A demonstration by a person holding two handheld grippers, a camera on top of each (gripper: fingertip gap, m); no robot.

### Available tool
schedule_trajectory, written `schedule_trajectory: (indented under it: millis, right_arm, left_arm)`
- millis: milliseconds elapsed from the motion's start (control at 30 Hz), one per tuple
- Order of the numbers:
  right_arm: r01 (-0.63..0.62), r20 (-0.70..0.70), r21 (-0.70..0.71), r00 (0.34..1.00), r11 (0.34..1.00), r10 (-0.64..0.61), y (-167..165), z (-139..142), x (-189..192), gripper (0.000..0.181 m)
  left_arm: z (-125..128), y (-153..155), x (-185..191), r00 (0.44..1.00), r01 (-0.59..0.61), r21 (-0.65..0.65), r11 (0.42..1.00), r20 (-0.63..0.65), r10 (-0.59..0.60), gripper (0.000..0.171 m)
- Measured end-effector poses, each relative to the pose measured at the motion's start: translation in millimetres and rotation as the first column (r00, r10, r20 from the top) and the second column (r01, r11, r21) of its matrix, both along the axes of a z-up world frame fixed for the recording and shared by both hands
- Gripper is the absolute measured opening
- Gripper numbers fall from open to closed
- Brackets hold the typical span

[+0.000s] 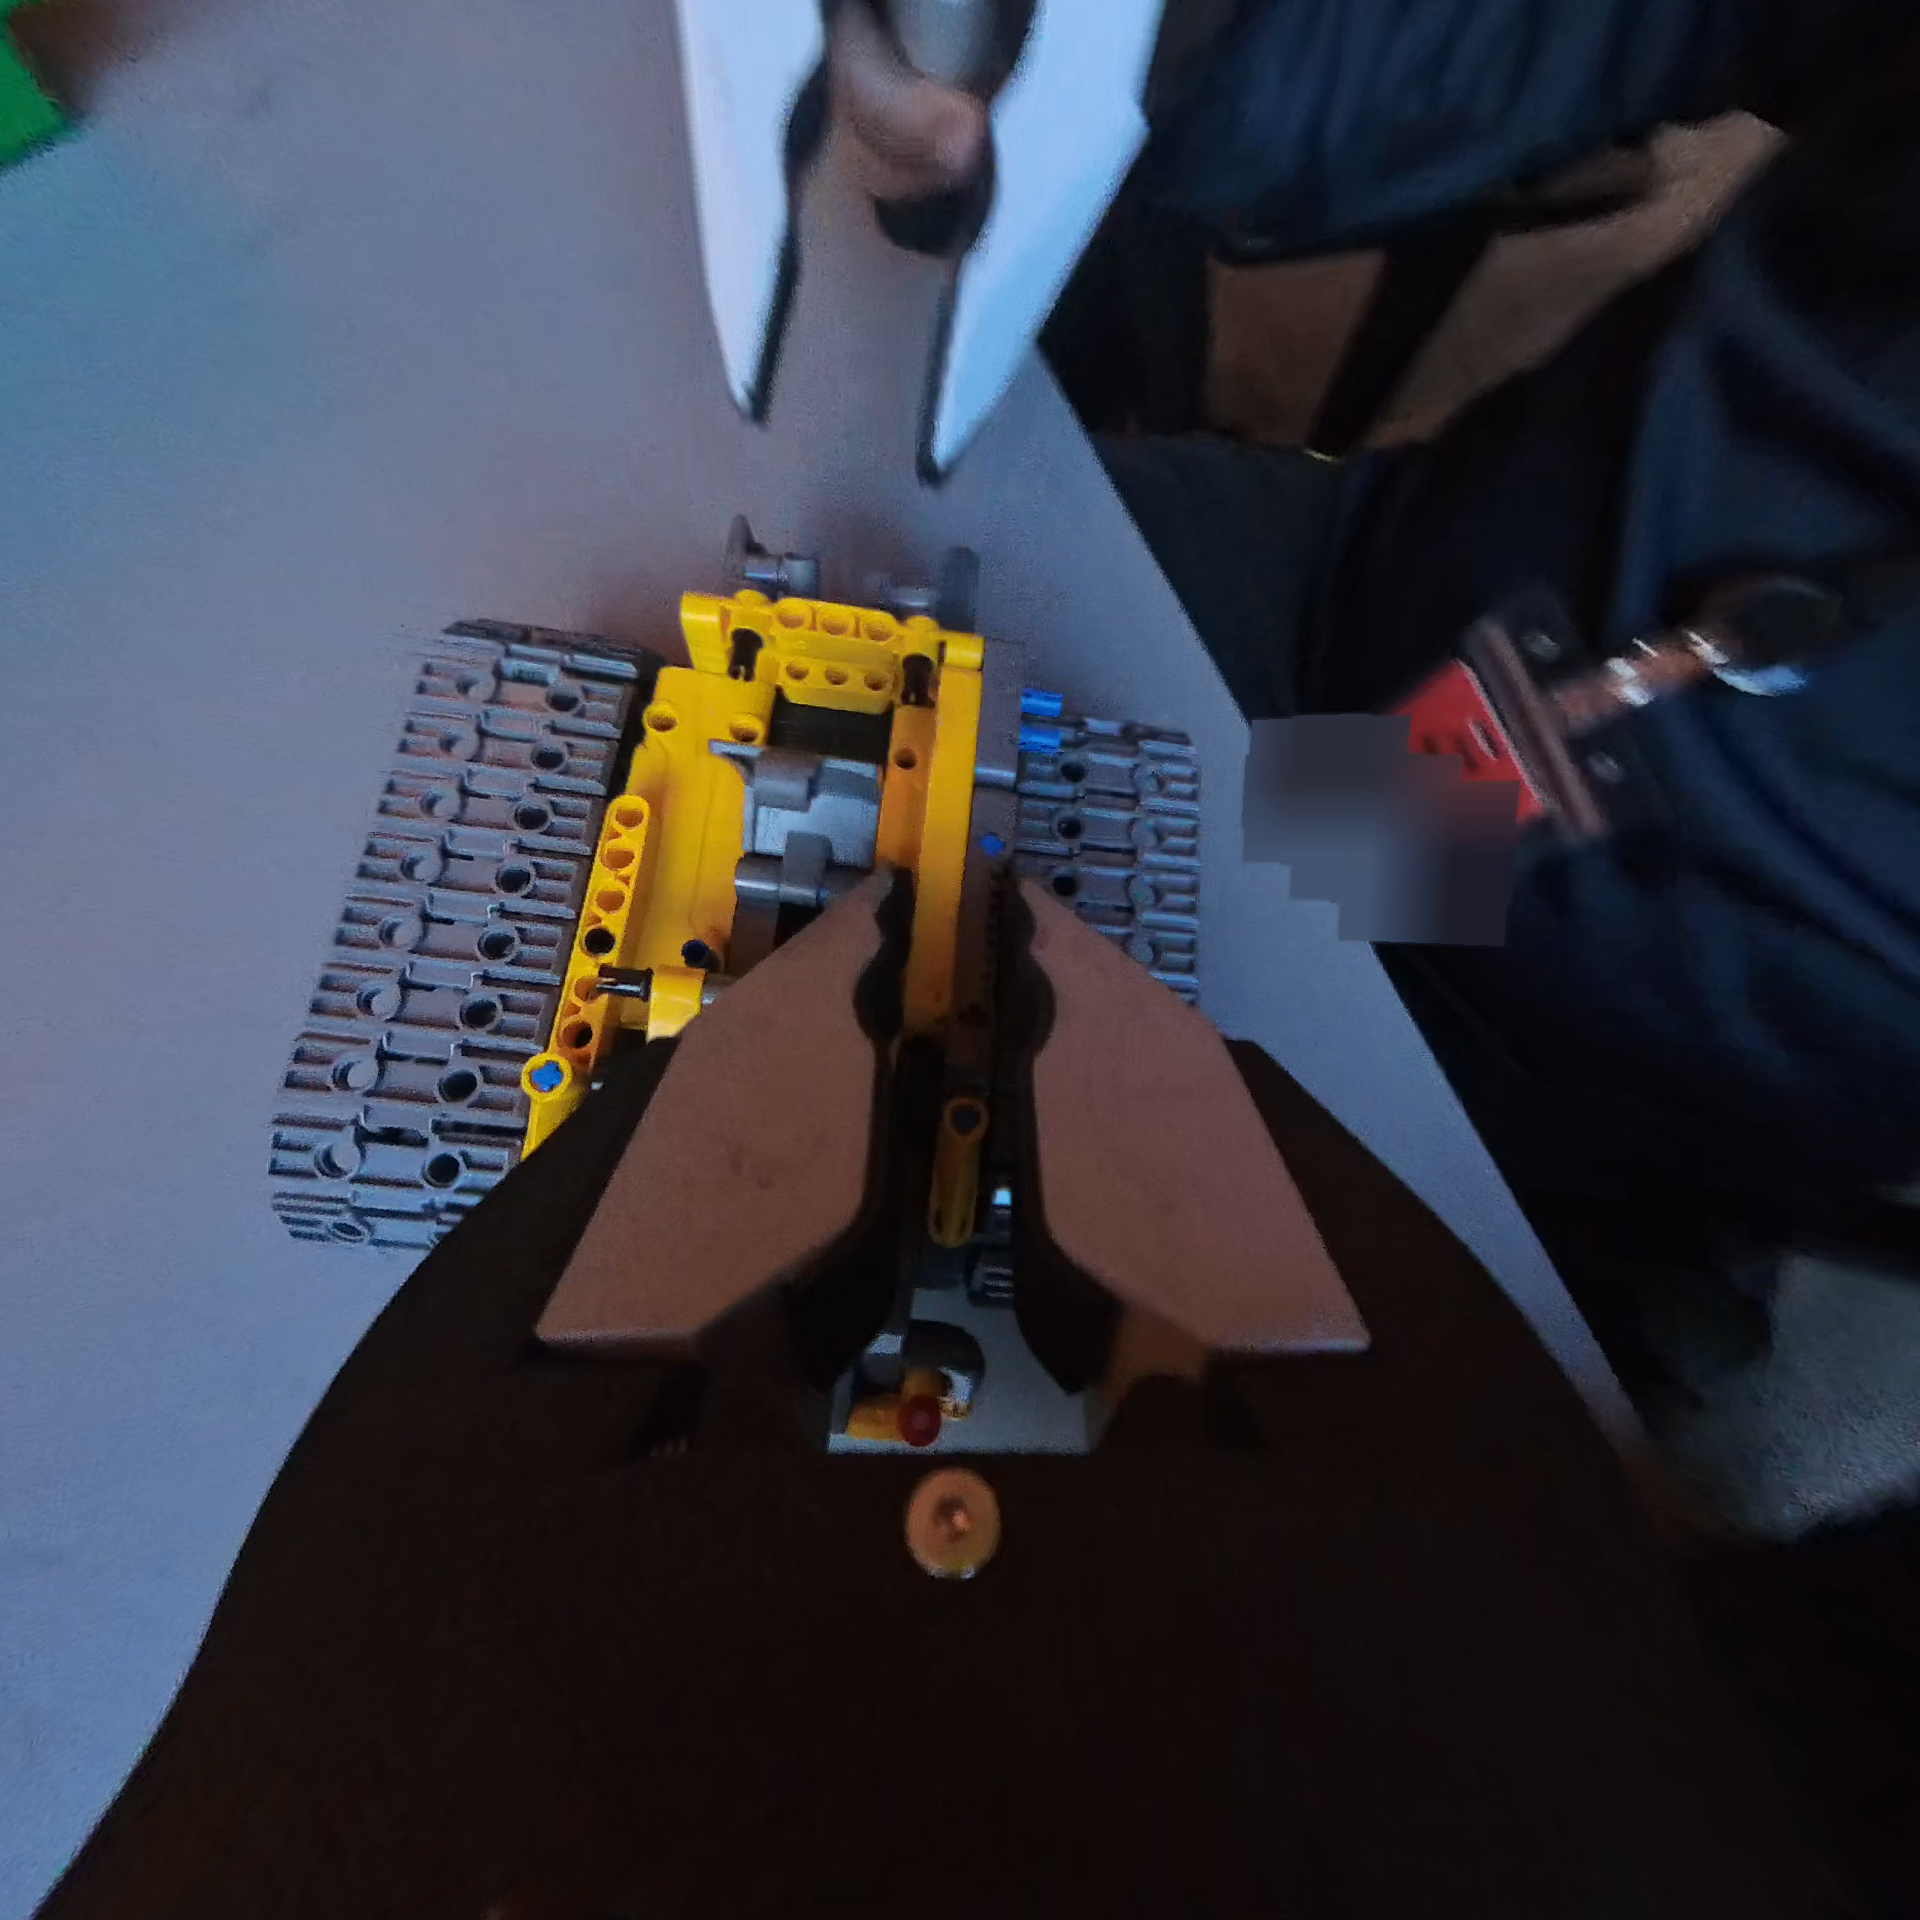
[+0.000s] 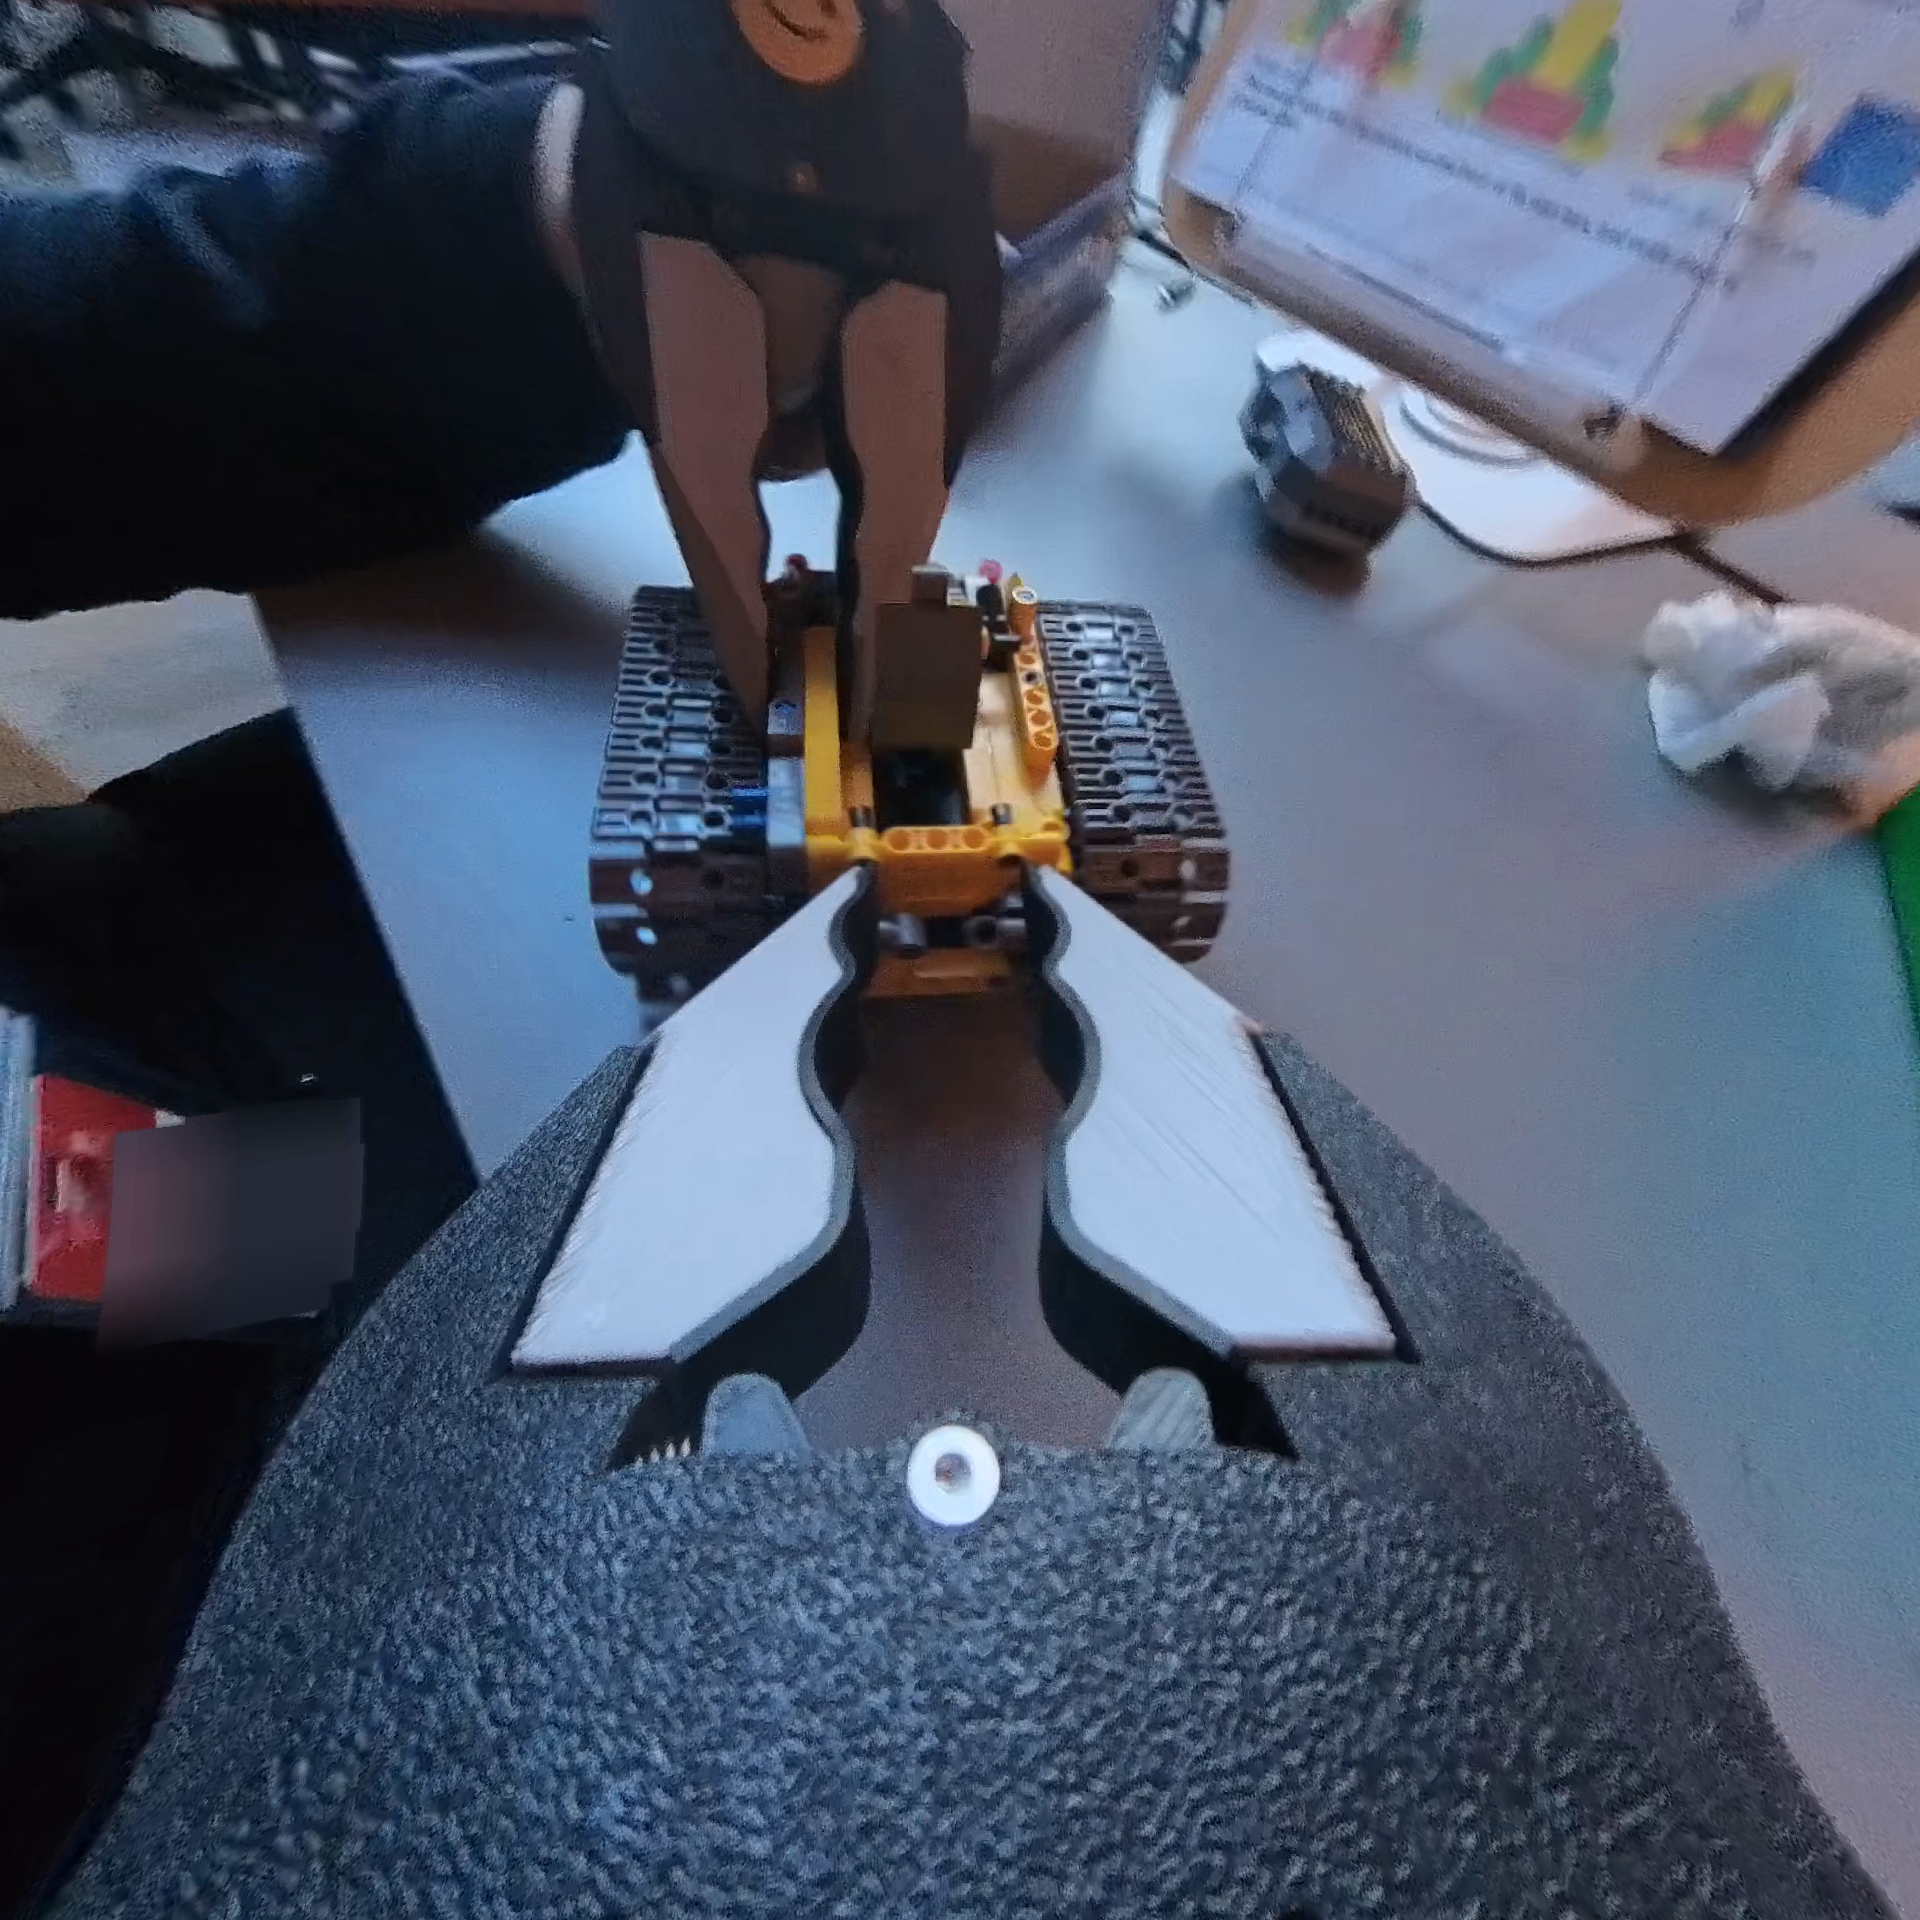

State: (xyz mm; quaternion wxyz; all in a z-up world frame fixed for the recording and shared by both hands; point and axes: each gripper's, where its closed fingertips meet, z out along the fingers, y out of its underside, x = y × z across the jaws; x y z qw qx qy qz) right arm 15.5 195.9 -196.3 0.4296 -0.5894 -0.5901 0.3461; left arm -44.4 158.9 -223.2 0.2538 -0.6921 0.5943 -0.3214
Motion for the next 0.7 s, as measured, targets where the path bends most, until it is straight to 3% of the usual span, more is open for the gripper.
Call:
schedule_trajectory:
  millis: [100, 233, 333, 467, 500, 533, 700]
  right_arm:
    - [-0.084, 0.04, -0.016, 0.996, 0.996, 0.085, -17.7, 0.7, -4.1, 0.029]
    - [-0.199, 0.134, 0.07, 0.973, 0.978, 0.188, -31.0, -6.8, -21.3, 0.042]
    - [-0.25, 0.218, 0.13, 0.951, 0.96, 0.218, -22.9, -14.7, -31.4, 0.044]
    - [-0.404, 0.295, 0.074, 0.882, 0.912, 0.367, -28.4, -20.2, -30.7, 0.036]
    - [-0.438, 0.318, 0.049, 0.859, 0.898, 0.401, -30.9, -22.5, -29.1, 0.031]
    - [-0.456, 0.332, 0.023, 0.843, 0.89, 0.423, -32.9, -23.6, -28.6, 0.029]
    - [-0.377, 0.366, 0.023, 0.865, 0.926, 0.343, -28.9, -24.8, -33.0, 0.029]
  left_arm:
    - [1.7, -23.1, -18.5, 0.995, 0.096, -0.045, 0.994, 0.021, -0.096, 0.014]
    - [2.4, -25.0, -16.3, 0.995, 0.103, -0.027, 0.994, 0.009, -0.103, 0.016]
    - [2.8, -30.2, -11.6, 0.993, 0.115, -0.029, 0.993, 0.01, -0.115, 0.022]
    - [4.7, -35.8, -6.8, 0.988, 0.155, -0.069, 0.985, 0.037, -0.153, 0.033]
    - [4.8, -35.7, -5.5, 0.987, 0.161, -0.079, 0.984, 0.041, -0.158, 0.033]
    - [2.8, -29.7, -4.6, 0.99, 0.139, -0.056, 0.989, 0.027, -0.137, 0.019]
    - [2.1, -13.9, -13.9, 0.995, 0.085, 0.064, 0.994, -0.066, -0.081, 0.016]
